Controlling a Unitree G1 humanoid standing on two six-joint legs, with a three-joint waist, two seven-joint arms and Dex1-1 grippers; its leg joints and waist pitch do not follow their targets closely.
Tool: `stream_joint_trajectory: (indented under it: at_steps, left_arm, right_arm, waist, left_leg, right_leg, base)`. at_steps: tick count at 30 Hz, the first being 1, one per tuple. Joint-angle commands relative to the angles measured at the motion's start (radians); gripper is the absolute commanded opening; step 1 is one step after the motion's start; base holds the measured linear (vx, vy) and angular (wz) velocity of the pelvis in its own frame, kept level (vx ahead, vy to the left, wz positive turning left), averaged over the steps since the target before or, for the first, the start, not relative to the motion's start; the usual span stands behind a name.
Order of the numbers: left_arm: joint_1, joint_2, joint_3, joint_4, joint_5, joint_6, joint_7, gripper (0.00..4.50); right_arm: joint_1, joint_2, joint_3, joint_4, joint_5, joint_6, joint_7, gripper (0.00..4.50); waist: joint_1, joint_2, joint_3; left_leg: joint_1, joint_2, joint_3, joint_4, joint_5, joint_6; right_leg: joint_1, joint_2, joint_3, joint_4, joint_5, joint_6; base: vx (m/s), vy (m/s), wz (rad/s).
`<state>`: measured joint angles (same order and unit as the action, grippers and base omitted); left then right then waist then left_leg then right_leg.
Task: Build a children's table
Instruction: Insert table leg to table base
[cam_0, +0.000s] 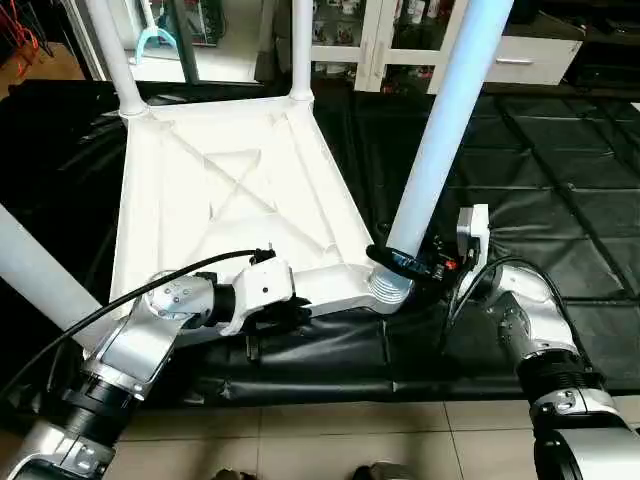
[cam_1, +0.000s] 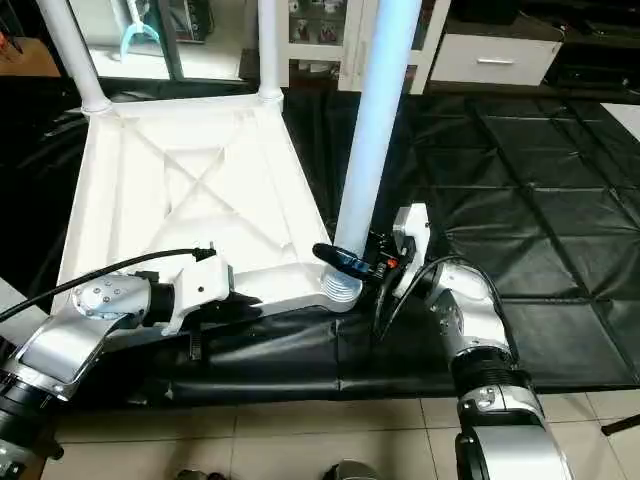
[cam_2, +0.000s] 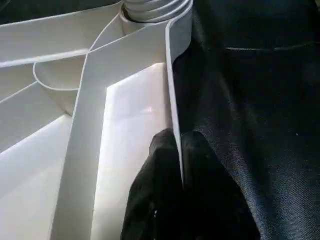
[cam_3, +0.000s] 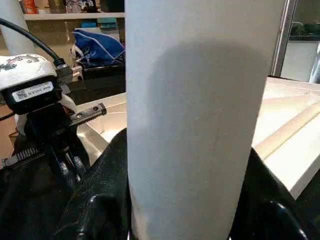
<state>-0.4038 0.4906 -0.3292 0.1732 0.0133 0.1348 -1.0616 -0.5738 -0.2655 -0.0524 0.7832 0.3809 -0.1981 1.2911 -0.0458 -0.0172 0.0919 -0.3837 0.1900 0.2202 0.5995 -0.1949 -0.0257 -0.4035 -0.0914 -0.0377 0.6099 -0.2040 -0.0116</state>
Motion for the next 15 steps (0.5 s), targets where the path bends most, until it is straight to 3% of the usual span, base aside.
stream_joint_trajectory:
  at_steps: [1, 8, 13, 15]
  left_arm:
    - [0.023, -0.024, -0.033, 0.030, -0.010, 0.011, -0.002, 0.00]
    - [0.019, -0.030, -0.029, 0.035, -0.007, 0.012, -0.001, 0.00]
    - [0.015, -0.031, -0.025, 0.038, -0.004, 0.015, -0.003, 0.00]
    - [0.012, -0.031, -0.026, 0.042, -0.001, 0.013, -0.005, 0.00]
  right_arm:
    - [0.054, 0.004, 0.036, 0.042, -0.051, 0.018, 0.006, 1.86]
    - [0.090, 0.005, 0.018, 0.082, -0.053, -0.035, -0.008, 1.86]
    - [0.121, 0.022, -0.007, 0.088, -0.048, -0.076, -0.058, 1.86]
    - [0.126, 0.026, -0.008, 0.085, -0.048, -0.077, -0.064, 1.86]
  waist:
    - [-0.003, -0.001, -0.030]
    - [-0.004, -0.003, -0.026]
    - [-0.005, 0.000, -0.023]
    - [-0.005, 0.003, -0.026]
  left_leg:
    - [0.027, 0.055, -0.032, -0.098, -0.323, 0.020]
    - [0.027, 0.056, -0.034, -0.103, -0.365, 0.009]
    - [0.034, 0.057, -0.036, -0.108, -0.419, -0.013]
    - [0.036, 0.057, -0.036, -0.112, -0.416, -0.019]
  right_leg:
    - [0.008, -0.047, 0.043, -0.089, -0.311, -0.223]
    - [0.001, -0.050, 0.046, -0.098, -0.377, -0.200]
    - [-0.008, -0.049, 0.046, -0.105, -0.415, -0.185]
    - [-0.004, -0.047, 0.045, -0.106, -0.390, -0.189]
  base:
    - [0.000, 0.000, 0.00]
    - [0.000, 0.000, 0.00]
    - [0.000, 0.000, 0.00]
    - [0.000, 0.000, 0.00]
